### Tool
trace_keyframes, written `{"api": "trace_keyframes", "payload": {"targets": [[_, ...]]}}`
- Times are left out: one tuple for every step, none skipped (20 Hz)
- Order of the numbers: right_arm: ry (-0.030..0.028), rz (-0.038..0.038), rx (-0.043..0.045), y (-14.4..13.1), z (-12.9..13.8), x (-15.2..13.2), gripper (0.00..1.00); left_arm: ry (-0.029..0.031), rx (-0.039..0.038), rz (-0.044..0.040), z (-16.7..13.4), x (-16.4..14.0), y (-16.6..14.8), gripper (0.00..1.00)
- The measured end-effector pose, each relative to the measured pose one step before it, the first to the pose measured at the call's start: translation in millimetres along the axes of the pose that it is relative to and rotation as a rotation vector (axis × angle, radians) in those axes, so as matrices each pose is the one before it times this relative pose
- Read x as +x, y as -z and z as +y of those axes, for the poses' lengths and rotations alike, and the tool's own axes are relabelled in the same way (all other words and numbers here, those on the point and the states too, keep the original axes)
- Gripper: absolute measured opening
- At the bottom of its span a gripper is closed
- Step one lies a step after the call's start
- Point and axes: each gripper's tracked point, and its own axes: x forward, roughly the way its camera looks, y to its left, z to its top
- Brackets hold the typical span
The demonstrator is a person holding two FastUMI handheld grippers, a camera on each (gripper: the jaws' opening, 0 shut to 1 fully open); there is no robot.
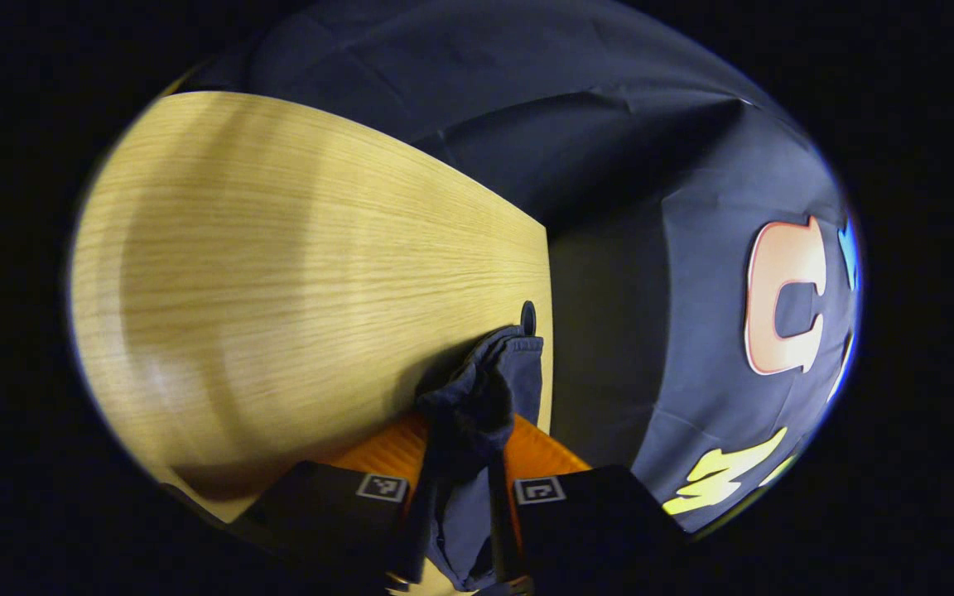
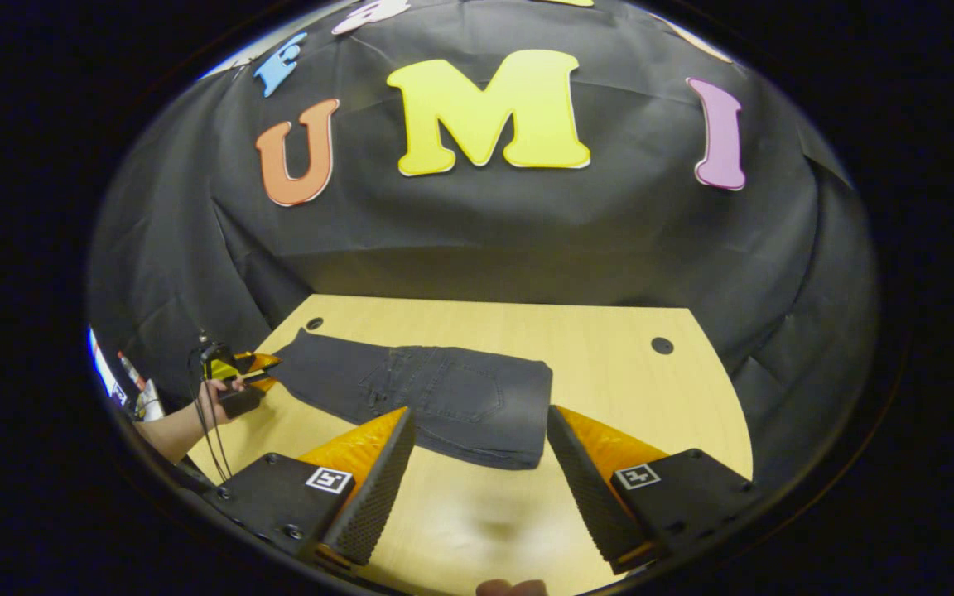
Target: Grasp the waist and the cuffs of the jeans and fold them to make the two legs overlap; first hold the waist and fold one-third of the jeans toward the cuffs, then hold the cuffs and fold the remaining one-third in the same direction to finish folding.
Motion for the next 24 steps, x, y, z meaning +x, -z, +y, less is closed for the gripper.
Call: {"api": "trace_keyframes", "payload": {"targets": [[0.01122,-0.00647,0.00633,0.16,-3.48,-4.02,0.94,-0.00278,0.01521,-0.00029,-1.95,-0.41,0.53,0.22],[0.01333,-0.00734,0.00973,-0.10,-5.82,-3.86,0.94,0.00937,0.01049,-0.00072,-5.59,-0.29,0.27,0.27],[0.00756,-0.00621,0.01454,-0.18,-4.21,-4.90,0.94,0.00132,0.01791,-0.00631,-6.53,-3.84,0.03,0.13],[0.00522,-0.00454,0.01383,0.68,-1.69,-5.07,0.99,0.00661,0.02654,-0.00309,-7.49,-3.44,1.08,0.11],[0.00552,-0.00434,0.01140,0.26,-3.04,-5.01,0.99,0.01273,0.03337,-0.00369,-9.90,-4.61,2.60,0.08],[0.00563,-0.00482,0.00835,0.53,-5.27,-3.23,0.94,0.01710,0.03693,-0.00319,-11.48,-4.90,1.03,0.08],[0.00403,-0.00853,0.00770,-0.01,-3.15,-4.67,0.99,0.01857,0.03668,-0.00565,-13.83,-5.32,0.79,0.07],[0.00220,-0.01036,0.00469,-1.50,-2.46,-4.78,0.99,0.02242,0.03894,-0.00614,-15.82,-5.73,2.01,0.07],[0.00121,-0.00913,0.00469,-1.11,-2.56,-5.82,0.94,0.01735,0.04168,-0.00800,-16.53,-5.56,3.10,0.07],[-0.00001,-0.00877,0.00592,0.13,-1.60,-6.16,0.94,0.01271,0.04376,-0.00793,-16.13,-5.51,3.47,0.07],[-0.00058,-0.00847,0.00663,-0.06,-2.53,-5.98,0.94,0.01514,0.04089,-0.00655,-18.69,-4.20,4.41,0.07],[0.00218,-0.00658,0.00625,0.87,-3.11,-5.32,0.94,0.02047,0.03299,-0.00639,-20.67,-5.12,4.32,0.07],[0.00160,-0.00619,0.00745,1.43,-3.50,-5.93,0.94,0.02506,0.02743,-0.00075,-21.31,-2.45,6.67,0.06],[0.00504,-0.00704,0.00913,0.93,-4.96,-5.62,0.94,0.02651,0.02820,0.00255,-24.81,-3.80,9.82,0.07],[0.00703,-0.00666,0.01212,0.79,-6.13,-5.38,0.94,0.03101,0.03771,0.00819,-26.78,-2.82,13.34,0.07],[0.00688,-0.00683,0.01449,0.47,-4.91,-5.98,0.94,0.02505,0.03658,0.01011,-19.46,-2.53,12.79,0.07],[0.00887,-0.00788,0.01227,-0.14,-5.88,-5.23,0.99,0.02618,0.03583,0.01479,-23.80,0.04,15.89,0.07],[0.01130,-0.00645,0.00945,-0.06,-6.02,-4.50,1.00,0.02197,0.03493,0.01987,-20.82,1.54,16.59,0.07],[0.01254,-0.00593,0.00844,0.90,-7.81,-6.00,0.99,0.01447,0.02817,0.01424,-14.72,3.22,13.57,0.07],[0.01468,-0.00636,0.01145,0.32,-8.13,-5.11,0.97,0.01523,0.02179,0.01741,-17.17,4.92,16.05,0.06],[0.01478,-0.00575,0.01340,-0.04,-8.60,-4.84,0.96,0.01310,0.01750,0.02002,-13.69,4.63,14.56,0.07],[0.01782,-0.00315,0.01132,0.16,-9.23,-1.87,0.94,0.01110,0.01491,0.02318,-10.42,3.25,15.79,0.06],[0.01846,-0.00412,0.00932,0.81,-9.78,-4.52,0.93,0.00880,0.01511,0.02554,-10.44,5.65,15.33,0.06],[0.01924,-0.00176,0.00857,2.63,-9.85,-4.40,0.99,0.00580,0.02201,0.02538,-6.58,7.51,17.13,0.06]]}}
